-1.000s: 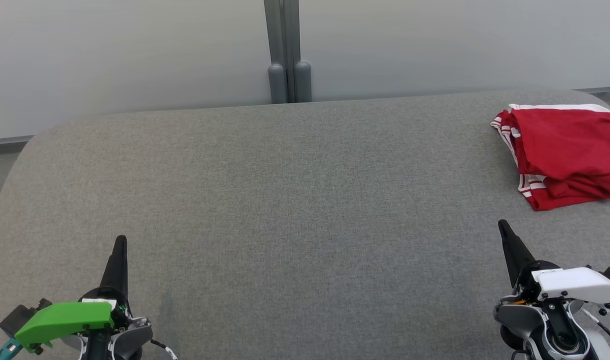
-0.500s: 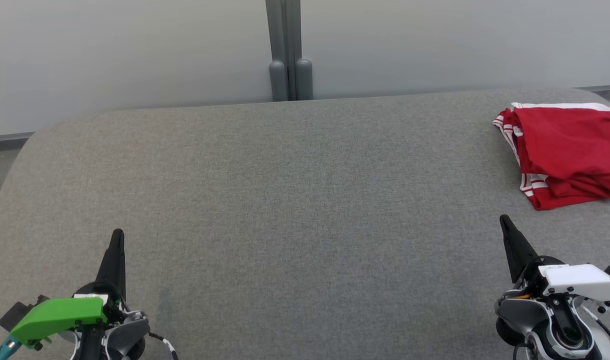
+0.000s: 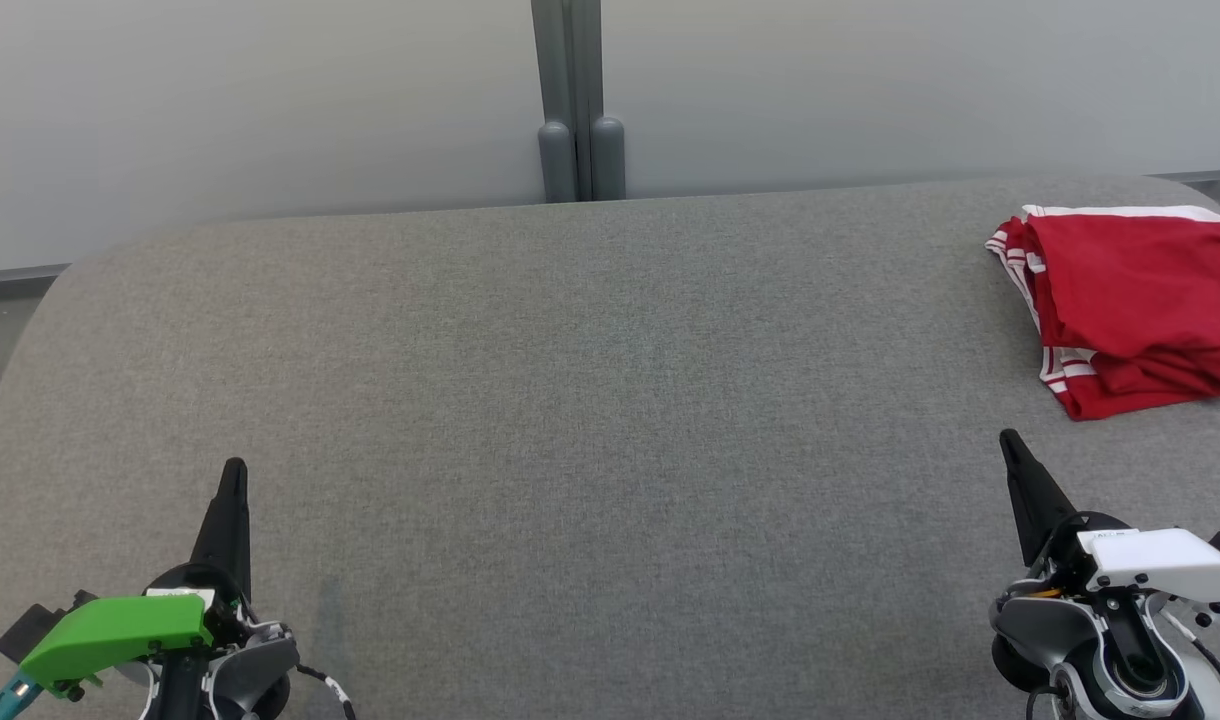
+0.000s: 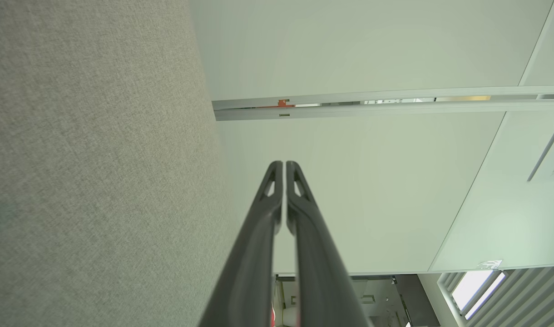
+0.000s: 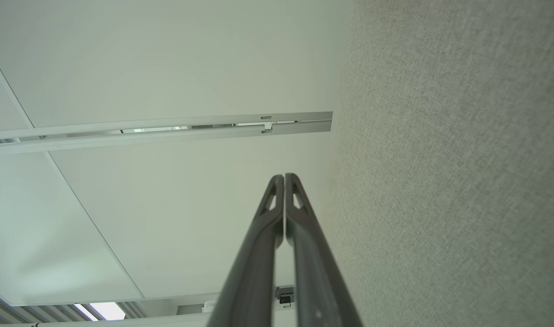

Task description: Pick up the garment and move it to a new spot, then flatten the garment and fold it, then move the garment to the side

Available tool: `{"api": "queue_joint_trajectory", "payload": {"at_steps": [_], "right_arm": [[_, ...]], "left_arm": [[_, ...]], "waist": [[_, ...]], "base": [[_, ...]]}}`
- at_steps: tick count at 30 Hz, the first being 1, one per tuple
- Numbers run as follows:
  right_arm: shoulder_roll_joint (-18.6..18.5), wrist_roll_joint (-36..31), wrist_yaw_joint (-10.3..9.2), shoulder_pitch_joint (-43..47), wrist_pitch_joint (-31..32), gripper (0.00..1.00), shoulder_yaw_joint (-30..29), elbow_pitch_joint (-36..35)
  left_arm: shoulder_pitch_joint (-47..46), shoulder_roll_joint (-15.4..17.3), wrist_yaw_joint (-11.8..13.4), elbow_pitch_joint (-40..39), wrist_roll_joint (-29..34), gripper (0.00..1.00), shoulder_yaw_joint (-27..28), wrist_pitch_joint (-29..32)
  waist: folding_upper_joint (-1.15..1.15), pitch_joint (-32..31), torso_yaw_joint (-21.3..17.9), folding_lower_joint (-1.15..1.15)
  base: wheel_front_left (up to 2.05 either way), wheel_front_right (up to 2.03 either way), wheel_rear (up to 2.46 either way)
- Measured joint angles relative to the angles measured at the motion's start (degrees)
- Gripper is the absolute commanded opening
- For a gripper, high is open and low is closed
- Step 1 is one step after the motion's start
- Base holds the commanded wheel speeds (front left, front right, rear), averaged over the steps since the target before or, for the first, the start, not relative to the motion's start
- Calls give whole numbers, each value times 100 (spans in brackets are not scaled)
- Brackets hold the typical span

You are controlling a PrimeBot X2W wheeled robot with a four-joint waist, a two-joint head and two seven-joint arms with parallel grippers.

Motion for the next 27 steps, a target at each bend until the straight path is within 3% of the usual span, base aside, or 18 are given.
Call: {"api": "queue_joint_trajectory", "payload": {"at_steps": [27], "right_arm": [[35, -36, 0, -4, 35, 0, -42, 2]], "left_arm": [[-3, -37, 0, 2, 53, 0, 49, 30]], "waist": [[0, -1, 0, 0]], "base": [[0, 0, 0]]}}
